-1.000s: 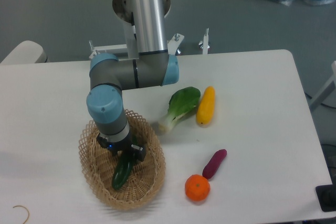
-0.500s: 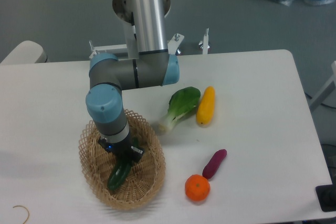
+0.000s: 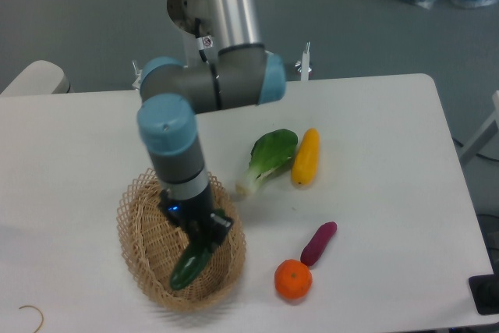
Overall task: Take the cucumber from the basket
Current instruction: 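Lift the cucumber out of the basket and carry it beside the sweet potato, then hold the cucumber raised above the table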
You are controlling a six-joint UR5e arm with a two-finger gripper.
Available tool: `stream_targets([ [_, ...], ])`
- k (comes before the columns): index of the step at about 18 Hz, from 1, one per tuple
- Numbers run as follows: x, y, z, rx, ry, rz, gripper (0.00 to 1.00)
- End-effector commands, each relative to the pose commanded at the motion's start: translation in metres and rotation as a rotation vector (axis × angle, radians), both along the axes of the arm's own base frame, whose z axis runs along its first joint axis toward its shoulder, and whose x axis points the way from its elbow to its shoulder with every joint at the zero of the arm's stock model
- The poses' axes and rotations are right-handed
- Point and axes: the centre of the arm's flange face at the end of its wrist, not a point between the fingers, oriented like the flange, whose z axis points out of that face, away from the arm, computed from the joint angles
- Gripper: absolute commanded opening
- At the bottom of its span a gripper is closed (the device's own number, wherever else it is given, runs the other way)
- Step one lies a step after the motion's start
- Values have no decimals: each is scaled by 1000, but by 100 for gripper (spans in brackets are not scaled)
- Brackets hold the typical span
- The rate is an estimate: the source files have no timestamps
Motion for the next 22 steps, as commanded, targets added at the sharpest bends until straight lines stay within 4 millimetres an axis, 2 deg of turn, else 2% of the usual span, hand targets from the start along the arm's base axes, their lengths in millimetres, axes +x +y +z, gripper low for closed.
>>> stream_targets([
  [2, -25, -18, 20, -1, -9, -25, 33],
  [6, -85, -55, 44, -34, -21, -82, 33],
  [9, -122, -93, 57, -71, -24, -136, 33],
  [12, -153, -123, 63, -79, -18, -196, 33],
  [16, -186, -157, 73, -112, -8, -271, 33],
  [18, -195, -169, 74, -117, -7, -276, 33],
  [22, -201, -172, 68, -124, -13, -271, 33],
])
